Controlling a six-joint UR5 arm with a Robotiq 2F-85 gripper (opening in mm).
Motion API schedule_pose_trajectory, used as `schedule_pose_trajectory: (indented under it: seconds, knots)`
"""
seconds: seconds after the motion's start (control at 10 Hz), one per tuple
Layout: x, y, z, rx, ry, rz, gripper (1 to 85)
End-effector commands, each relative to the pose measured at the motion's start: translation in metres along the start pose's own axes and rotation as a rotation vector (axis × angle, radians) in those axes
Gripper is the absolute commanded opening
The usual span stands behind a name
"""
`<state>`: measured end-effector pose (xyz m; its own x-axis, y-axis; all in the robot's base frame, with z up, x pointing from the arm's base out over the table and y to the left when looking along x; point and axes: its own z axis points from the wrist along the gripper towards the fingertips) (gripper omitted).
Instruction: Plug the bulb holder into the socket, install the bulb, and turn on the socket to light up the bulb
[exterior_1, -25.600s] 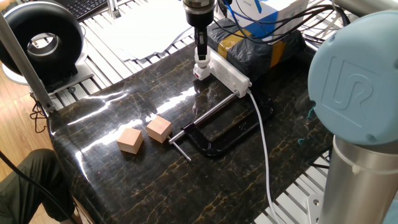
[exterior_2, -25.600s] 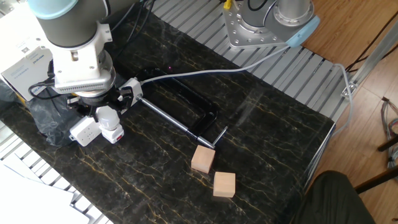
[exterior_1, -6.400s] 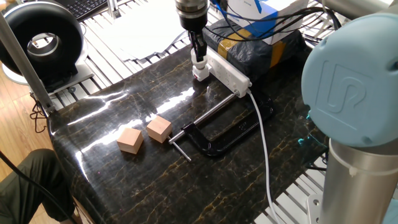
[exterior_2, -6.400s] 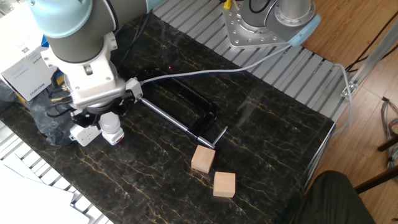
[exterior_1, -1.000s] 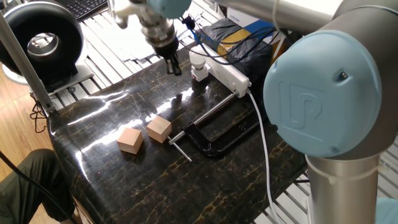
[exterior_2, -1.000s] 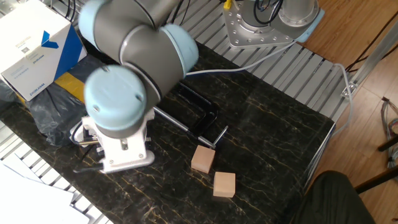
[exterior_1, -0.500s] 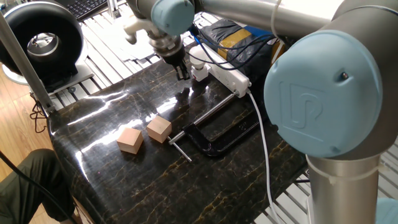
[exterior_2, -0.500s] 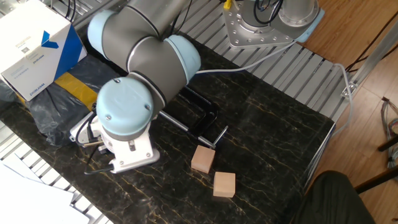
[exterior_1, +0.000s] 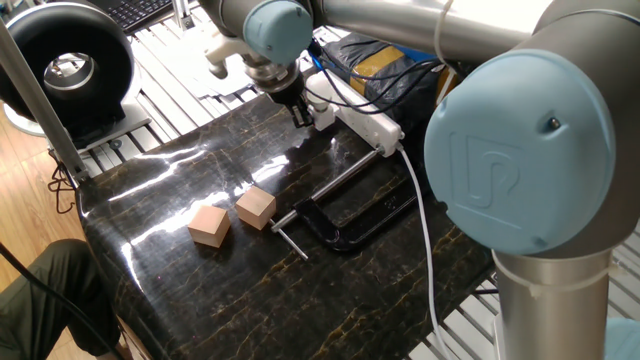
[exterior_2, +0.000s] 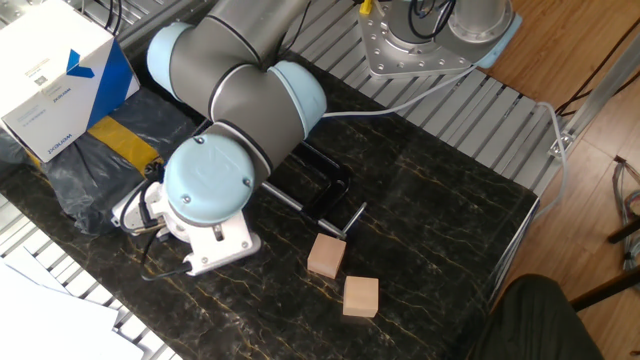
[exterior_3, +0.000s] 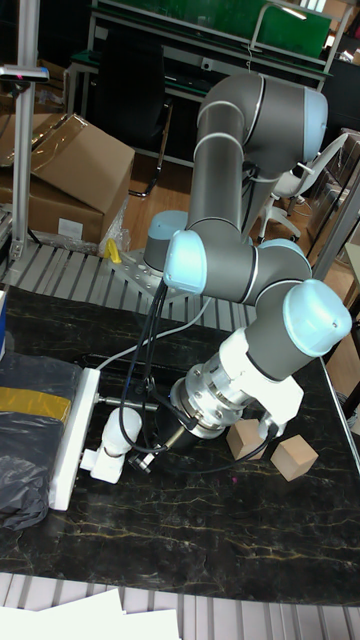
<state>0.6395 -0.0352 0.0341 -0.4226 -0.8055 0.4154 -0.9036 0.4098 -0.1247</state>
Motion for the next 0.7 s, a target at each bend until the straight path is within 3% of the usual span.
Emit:
schedule_pose_trajectory:
  seconds: [0.0, 0.3, 0.6]
  knots:
    - [0.012, -0.006, -0.002, 0.016, 0.034, -0.010, 1.0]
    - [0.021, -0.003, -0.003, 0.006, 0.071, -0.009, 1.0]
    - [0.023, 0.007, -0.002, -0.010, 0.078, 0.002, 1.0]
